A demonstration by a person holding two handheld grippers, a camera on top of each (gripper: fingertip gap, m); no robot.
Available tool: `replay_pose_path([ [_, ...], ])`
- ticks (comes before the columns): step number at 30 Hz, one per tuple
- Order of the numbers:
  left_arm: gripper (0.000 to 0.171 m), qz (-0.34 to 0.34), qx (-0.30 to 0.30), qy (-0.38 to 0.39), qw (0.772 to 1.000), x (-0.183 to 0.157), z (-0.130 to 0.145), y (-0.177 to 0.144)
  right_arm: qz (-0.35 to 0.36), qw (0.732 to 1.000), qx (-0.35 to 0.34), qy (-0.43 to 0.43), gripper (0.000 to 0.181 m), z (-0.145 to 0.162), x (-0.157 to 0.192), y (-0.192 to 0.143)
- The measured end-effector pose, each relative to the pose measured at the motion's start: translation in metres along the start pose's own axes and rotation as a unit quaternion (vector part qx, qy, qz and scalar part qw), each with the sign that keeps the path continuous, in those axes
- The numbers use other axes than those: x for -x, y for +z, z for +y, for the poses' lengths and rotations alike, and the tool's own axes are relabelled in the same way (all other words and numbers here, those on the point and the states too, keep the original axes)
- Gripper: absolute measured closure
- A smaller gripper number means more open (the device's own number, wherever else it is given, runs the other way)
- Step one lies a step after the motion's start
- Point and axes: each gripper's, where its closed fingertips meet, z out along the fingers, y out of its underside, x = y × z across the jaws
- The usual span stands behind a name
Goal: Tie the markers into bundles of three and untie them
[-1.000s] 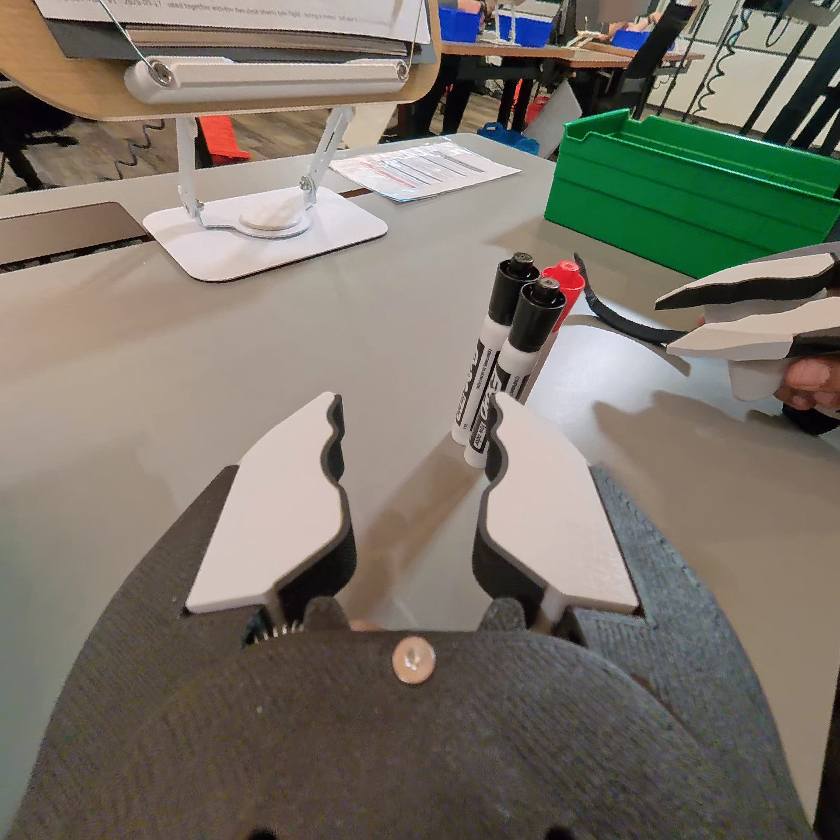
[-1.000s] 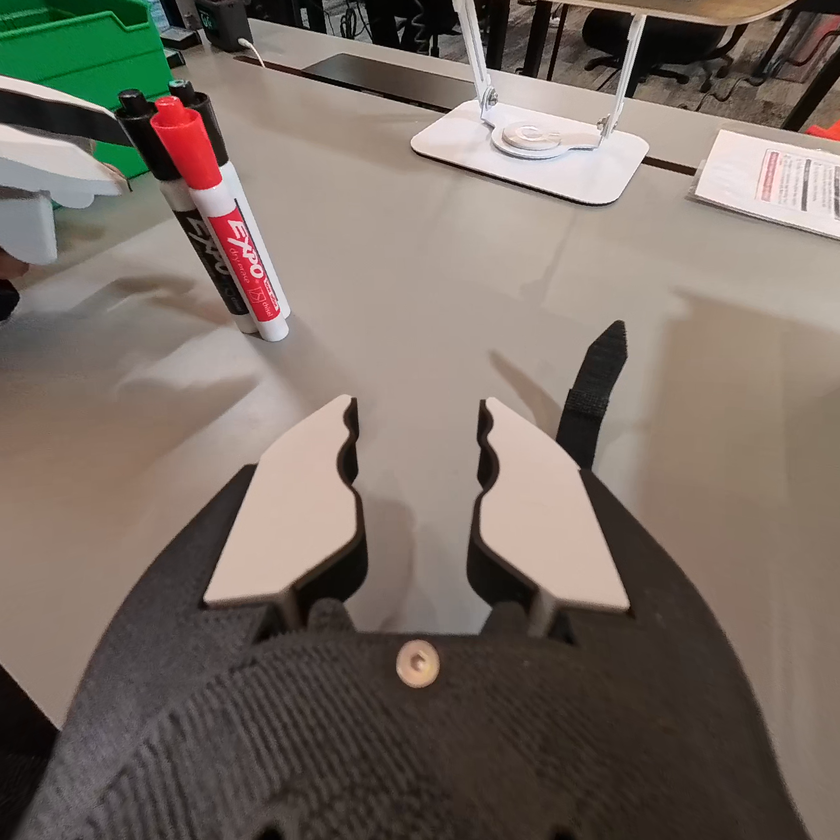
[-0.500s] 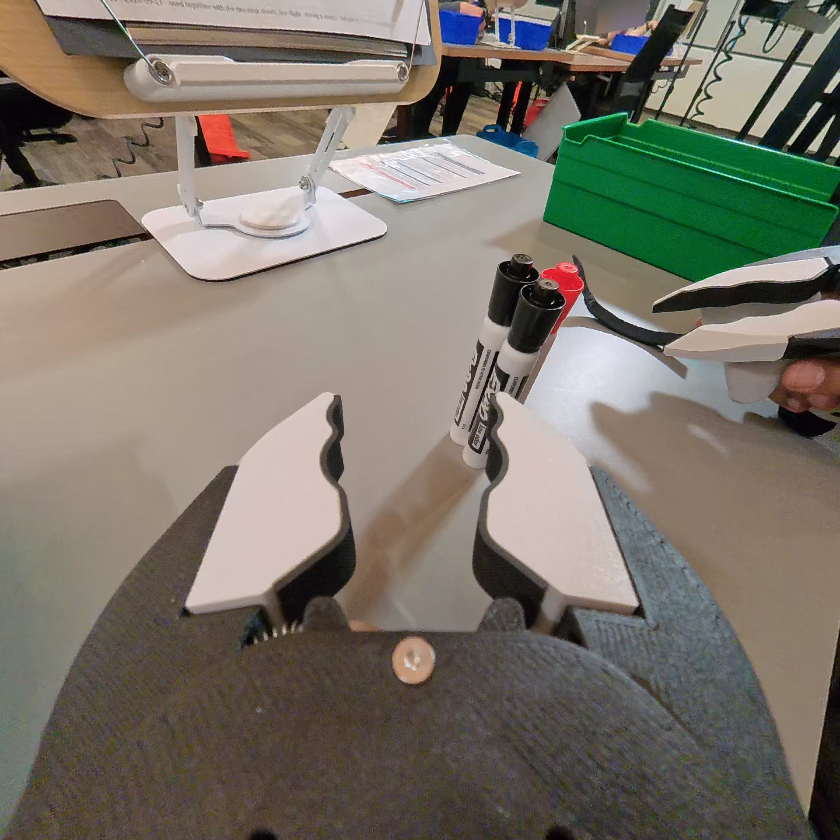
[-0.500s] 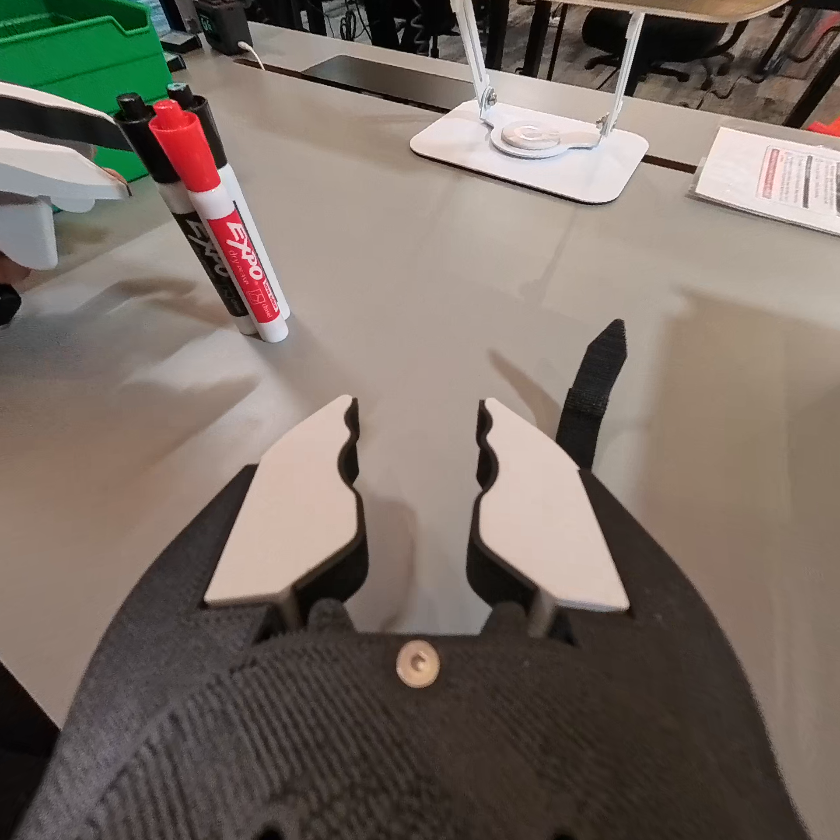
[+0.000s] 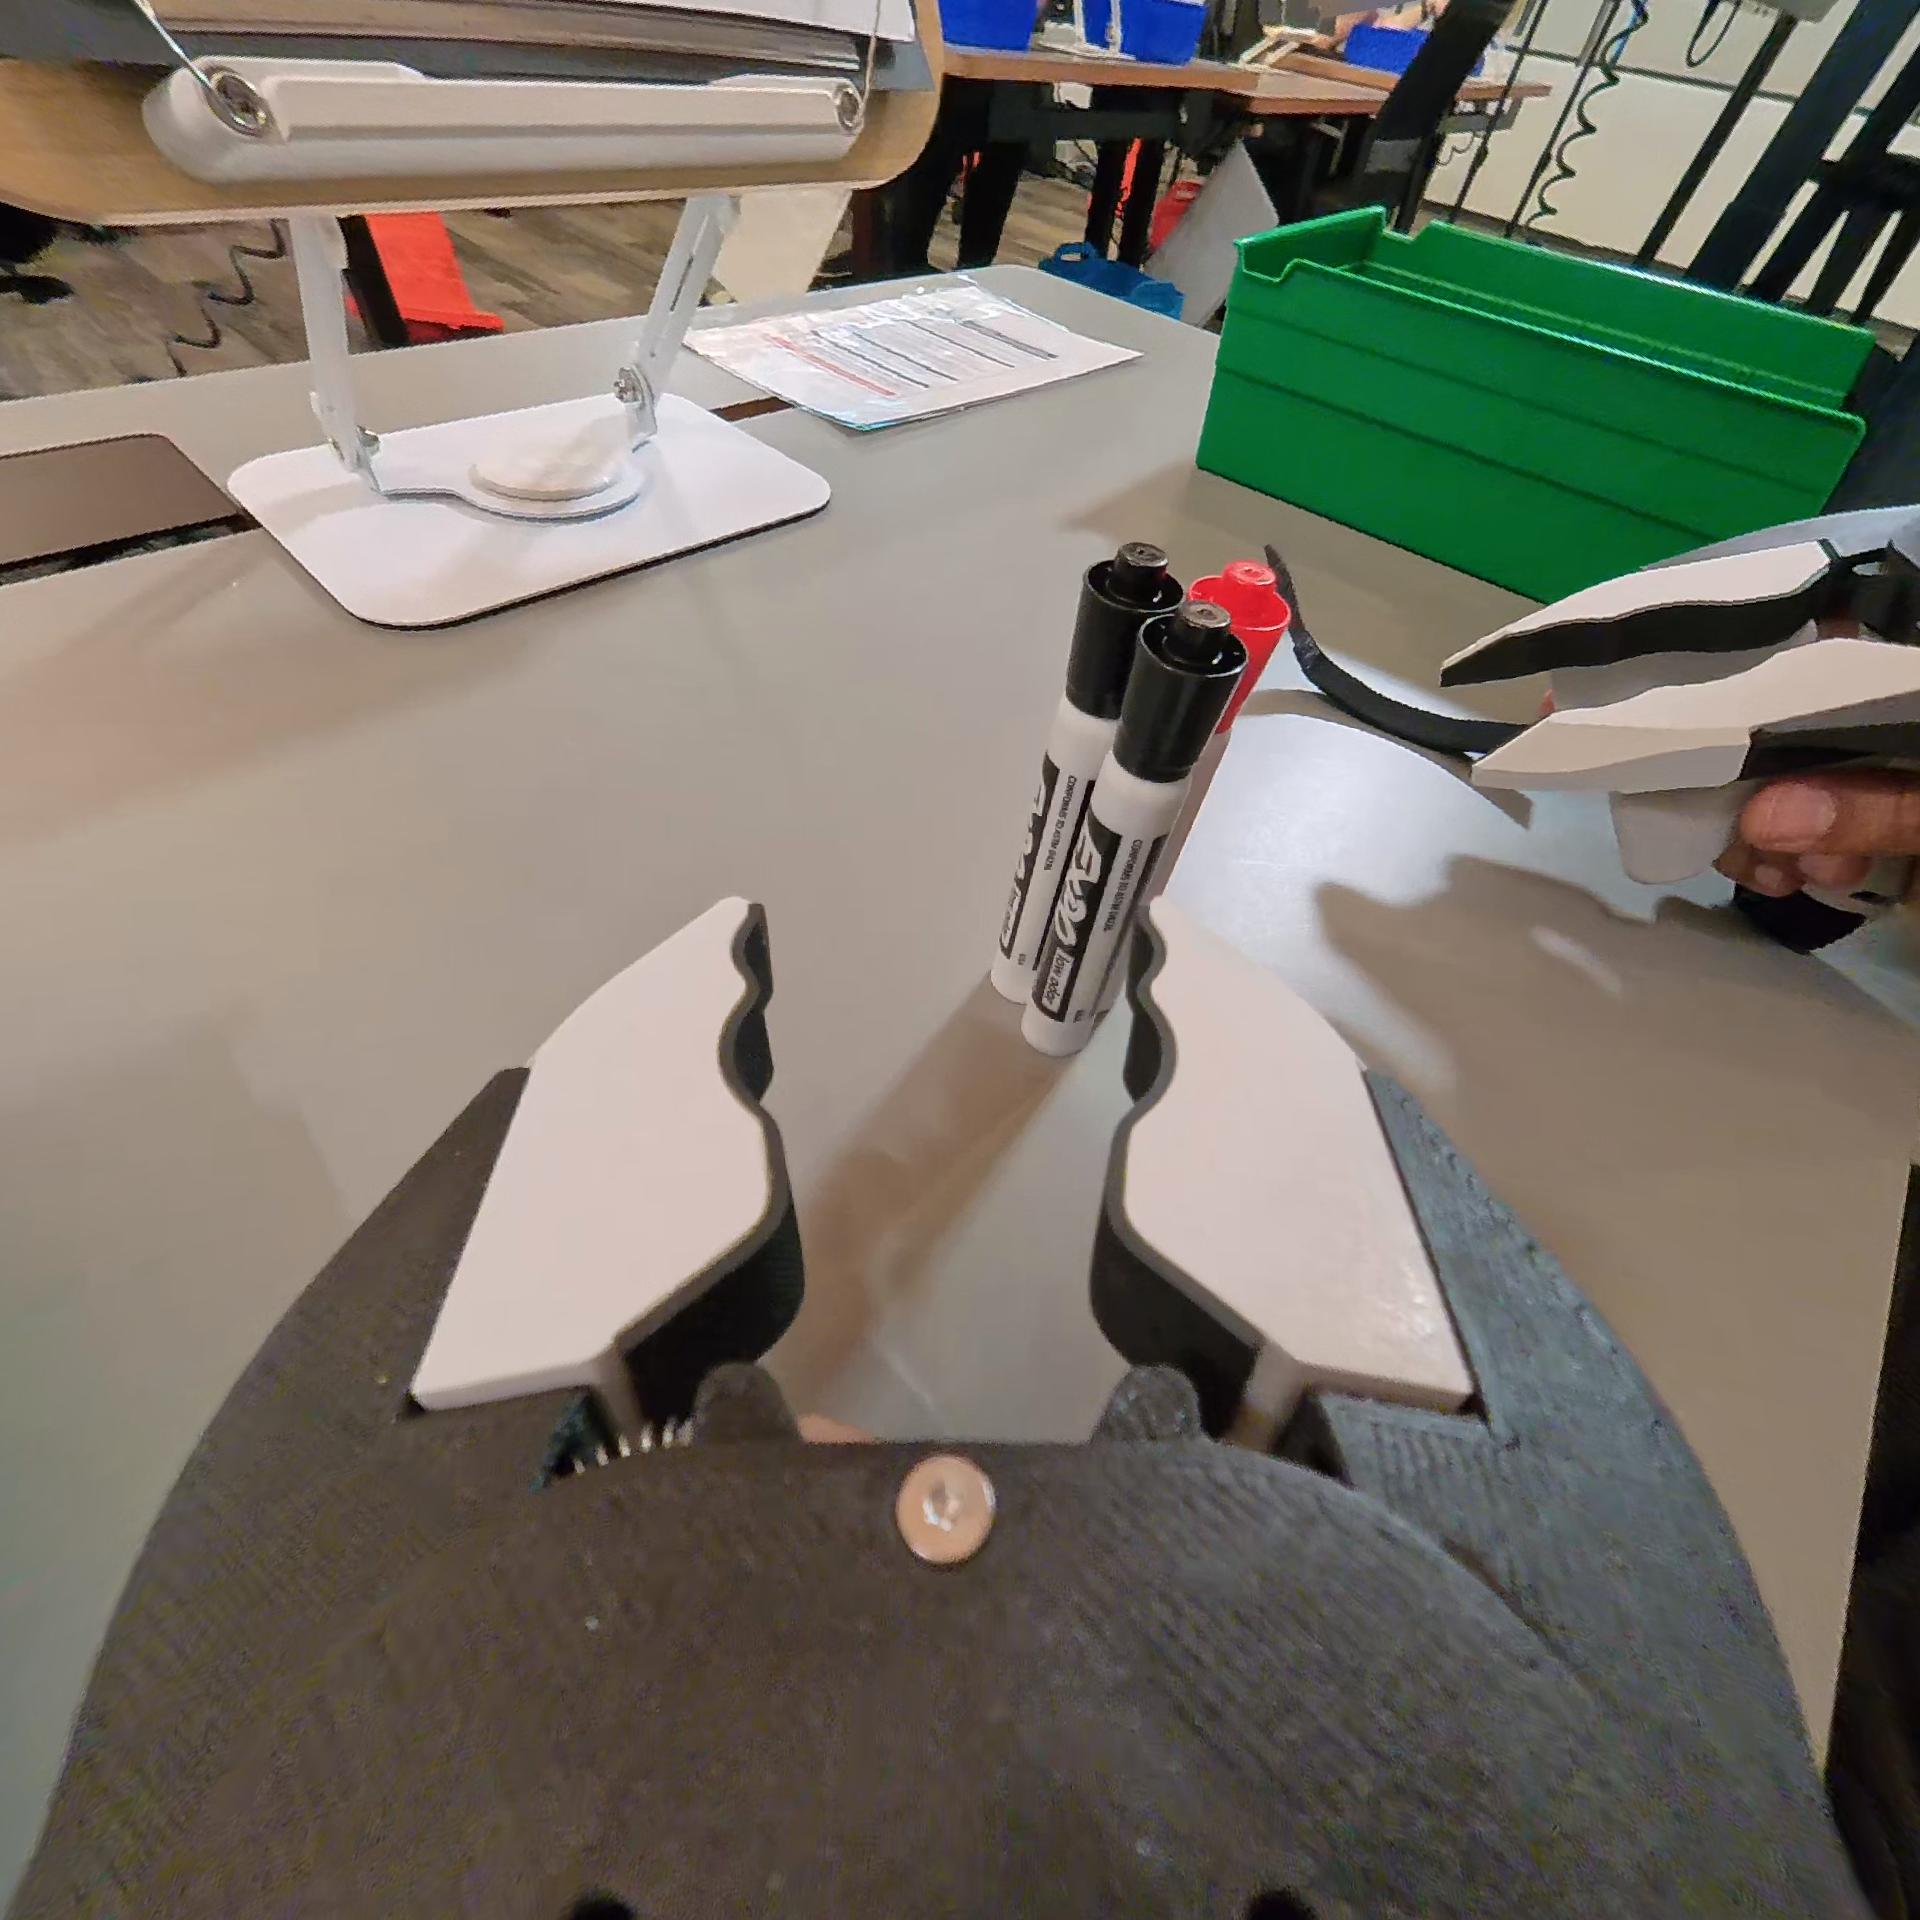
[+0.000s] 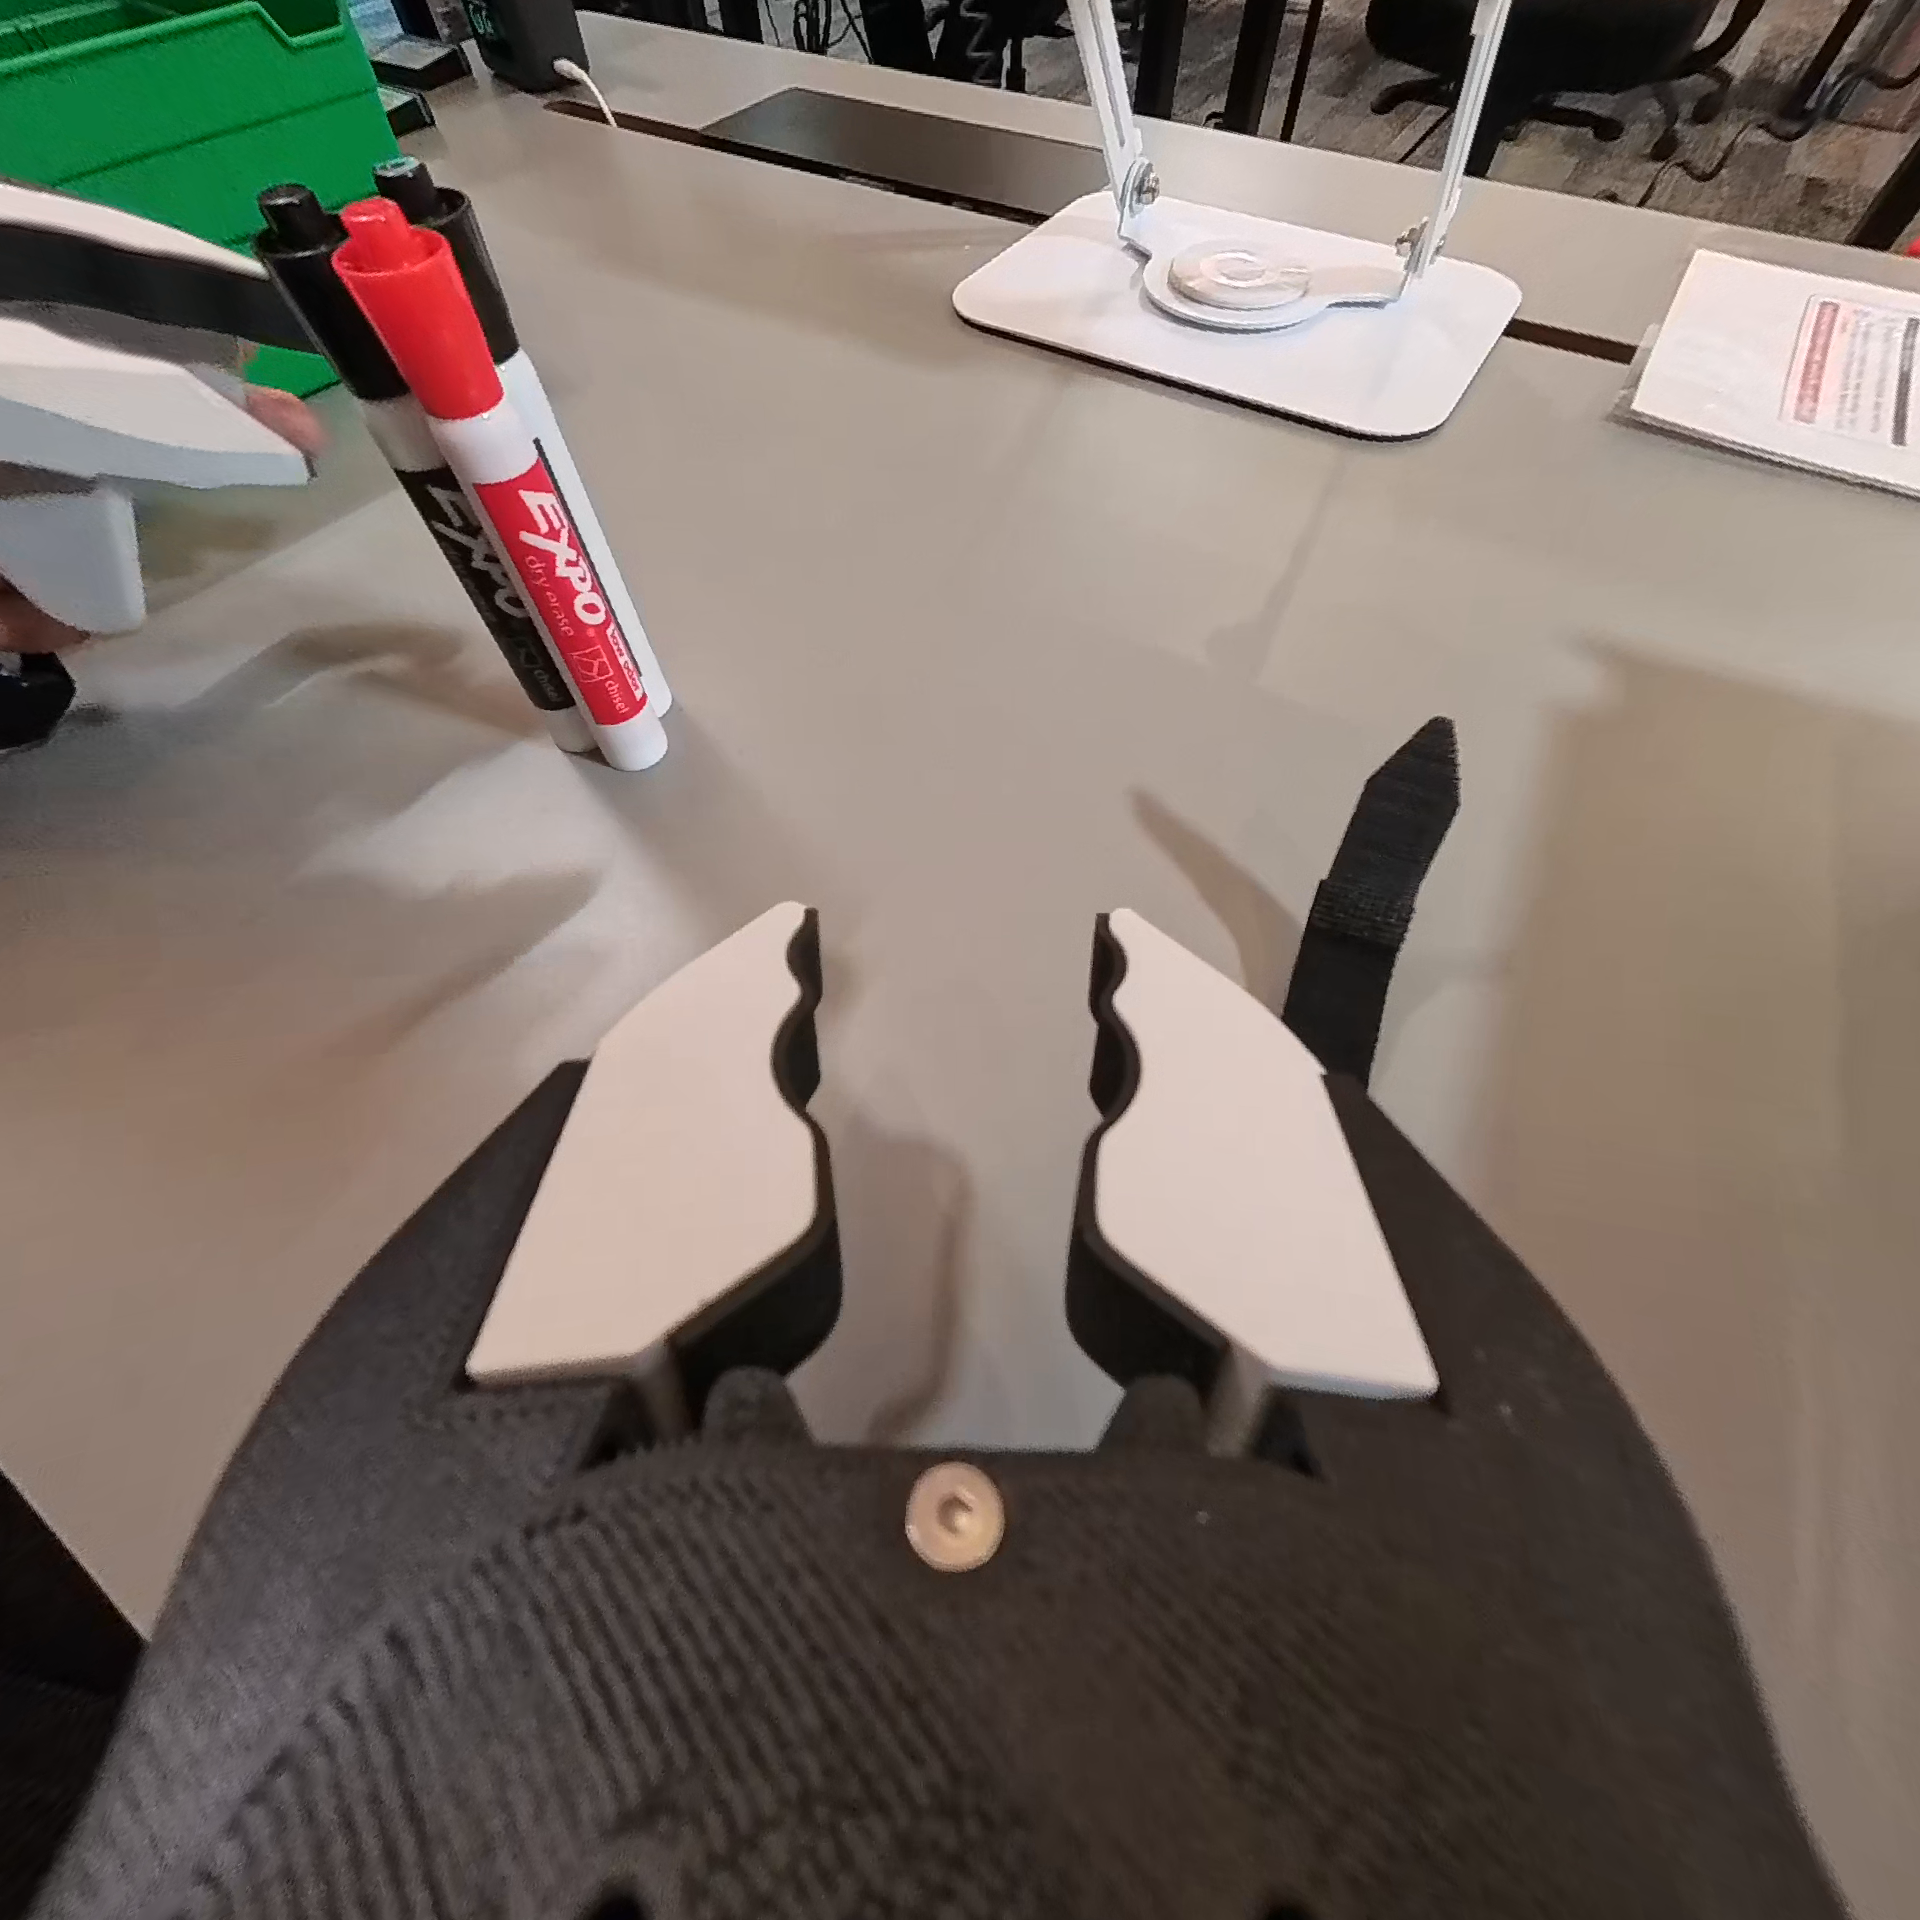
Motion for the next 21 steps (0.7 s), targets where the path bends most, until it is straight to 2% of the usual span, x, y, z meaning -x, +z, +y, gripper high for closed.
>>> replay_pose_path([
  [12,0.097,0.041,-0.011,0.025,0.999,-0.019,-0.003,-0.001,-0.004,1.0,-0.001,-0.003,0.13,0.0,0.002,0.0],
  [21,0.101,0.05,-0.01,0.019,0.999,-0.021,-0.005,-0.002,-0.005,1.0,0.0,-0.002,0.13,0.0,0.002,0.0],
])
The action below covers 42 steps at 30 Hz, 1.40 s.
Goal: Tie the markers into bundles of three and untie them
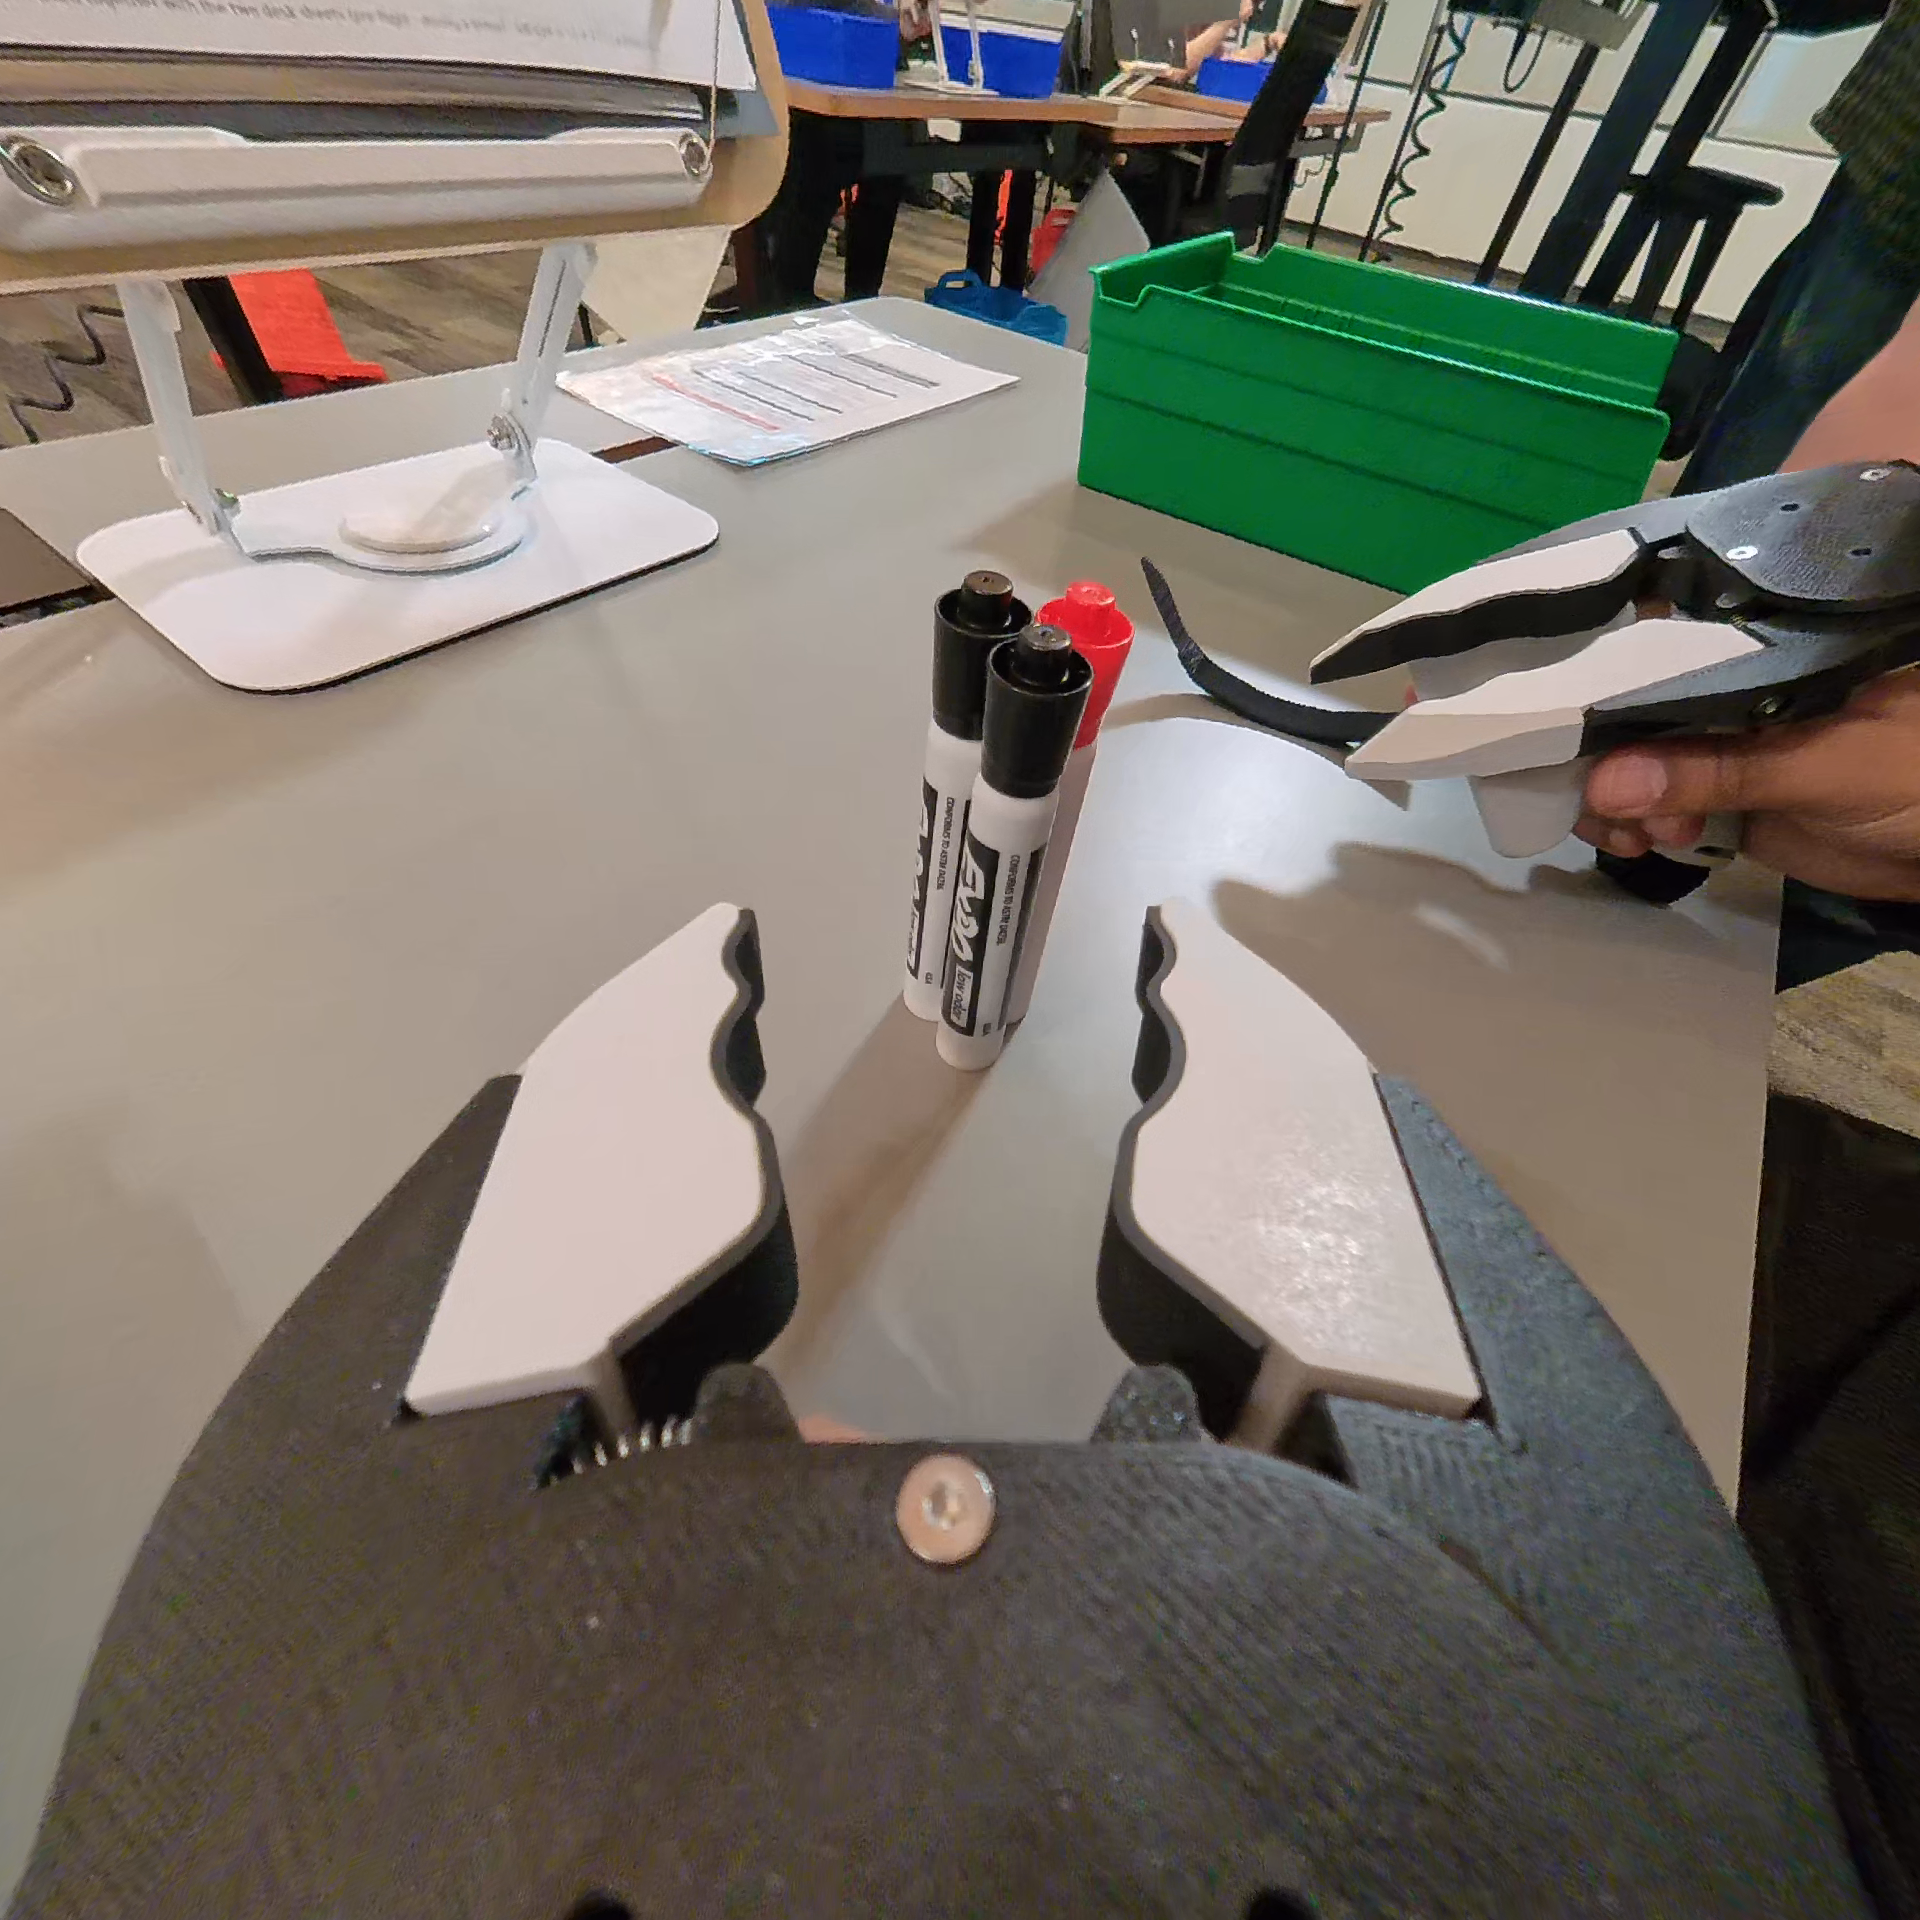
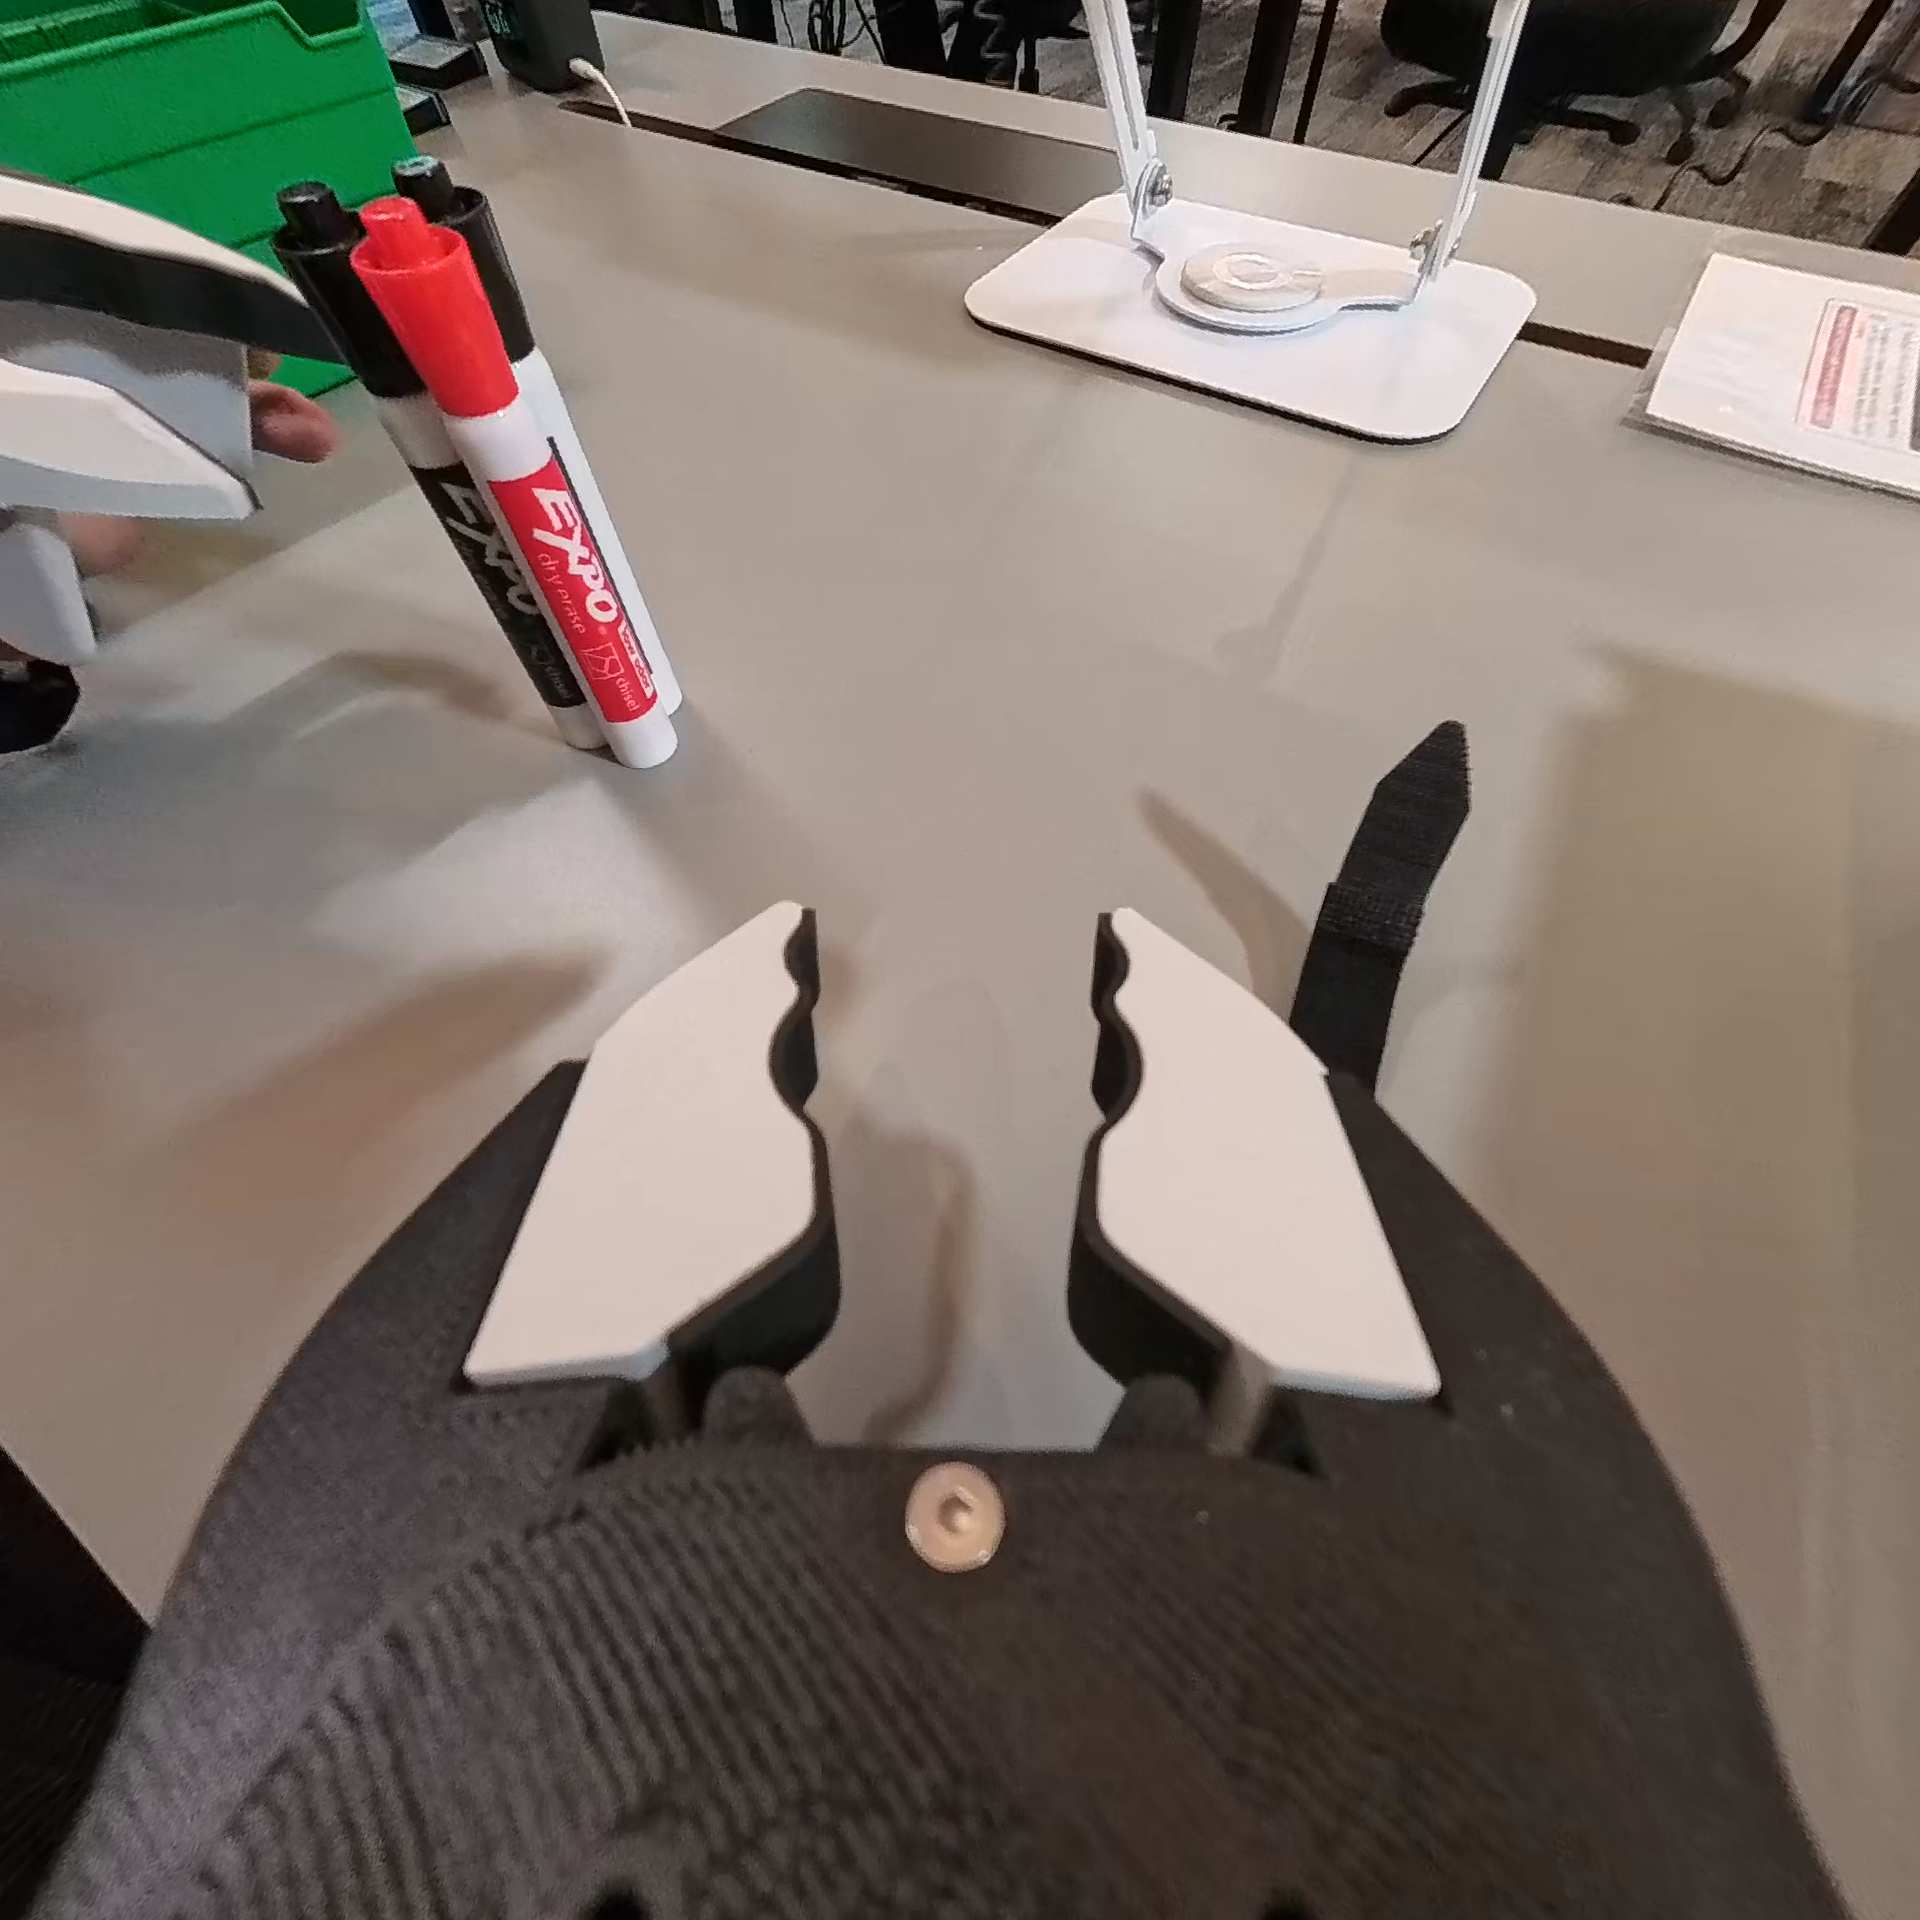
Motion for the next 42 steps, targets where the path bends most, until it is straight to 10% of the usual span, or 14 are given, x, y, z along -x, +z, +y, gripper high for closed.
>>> replay_pose_path([
  [5,0.112,-0.005,-0.003,0.001,1.0,0.002,-0.002,-0.001,0.0,1.0,0.0,0.001,0.13,0.0,0.0,0.0],
  [12,0.171,-0.001,-0.018,0.006,1.0,0.003,-0.005,-0.005,0.001,1.0,0.0,0.001,0.133,0.0,0.0,0.0],
  [27,0.171,0.0,-0.018,0.005,1.0,0.004,-0.004,-0.005,-0.005,1.0,0.0,0.0,0.136,0.0,0.001,0.0],
  [29,0.163,0.04,-0.038,0.01,0.998,-0.009,-0.01,-0.008,-0.006,1.0,-0.002,-0.001,0.134,0.0,0.001,0.0],
  [33,0.089,0.057,-0.072,0.006,0.996,-0.021,-0.023,-0.01,-0.035,0.999,-0.026,-0.005,0.116,-0.007,0.01,-0.003],
  [38,0.083,0.061,-0.042,0.008,0.997,-0.025,-0.015,-0.007,-0.087,0.991,-0.099,-0.01,0.137,-0.034,0.026,-0.021],
  [42,0.087,0.032,-0.04,-0.034,0.998,-0.015,-0.018,-0.005,-0.069,0.982,-0.175,-0.02,0.073,-0.06,0.025,-0.038],
])
